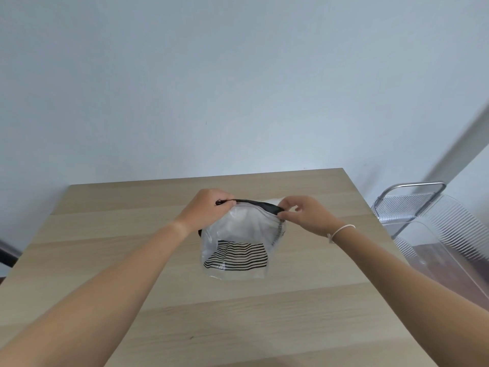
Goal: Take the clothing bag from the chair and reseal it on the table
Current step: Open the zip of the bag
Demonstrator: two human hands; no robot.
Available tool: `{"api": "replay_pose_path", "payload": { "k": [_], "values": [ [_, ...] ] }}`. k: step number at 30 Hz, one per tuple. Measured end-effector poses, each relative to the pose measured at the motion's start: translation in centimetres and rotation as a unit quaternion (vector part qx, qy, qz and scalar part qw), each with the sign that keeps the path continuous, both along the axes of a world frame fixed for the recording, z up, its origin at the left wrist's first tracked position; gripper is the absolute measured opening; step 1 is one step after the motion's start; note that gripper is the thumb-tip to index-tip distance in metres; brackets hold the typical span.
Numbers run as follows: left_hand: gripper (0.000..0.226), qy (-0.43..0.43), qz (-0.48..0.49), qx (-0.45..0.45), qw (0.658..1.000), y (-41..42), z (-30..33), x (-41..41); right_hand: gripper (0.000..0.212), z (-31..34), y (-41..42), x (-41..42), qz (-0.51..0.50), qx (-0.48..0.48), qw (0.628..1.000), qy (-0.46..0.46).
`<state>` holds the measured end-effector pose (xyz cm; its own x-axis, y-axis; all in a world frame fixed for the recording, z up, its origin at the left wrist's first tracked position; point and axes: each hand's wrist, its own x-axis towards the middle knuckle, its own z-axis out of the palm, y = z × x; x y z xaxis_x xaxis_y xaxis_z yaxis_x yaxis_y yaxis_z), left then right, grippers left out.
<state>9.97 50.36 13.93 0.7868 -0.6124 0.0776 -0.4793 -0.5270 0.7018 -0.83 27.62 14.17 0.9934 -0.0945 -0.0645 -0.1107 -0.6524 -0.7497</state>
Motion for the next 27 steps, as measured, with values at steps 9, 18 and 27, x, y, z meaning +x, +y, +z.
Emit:
{"api": "replay_pose_path", "payload": {
  "k": [9, 18, 27],
  "values": [
    [0.019, -0.049, -0.088, 0.045, 0.994, -2.3, 0.6, -1.1, 0.006, 2.5, 2.0, 0.8, 0.046, -0.024, 0.998, -0.036],
    [0.007, -0.066, -0.077, 0.007, 0.995, -1.9, 0.6, -1.4, 0.013, 2.3, 1.6, 0.7, 0.011, -0.144, 0.989, 0.017],
    [0.011, -0.11, -0.042, -0.012, 0.993, -2.7, 1.6, -1.8, 0.015, 1.6, 2.8, 0.8, -0.151, -0.17, 0.967, -0.118]
  ]
}}
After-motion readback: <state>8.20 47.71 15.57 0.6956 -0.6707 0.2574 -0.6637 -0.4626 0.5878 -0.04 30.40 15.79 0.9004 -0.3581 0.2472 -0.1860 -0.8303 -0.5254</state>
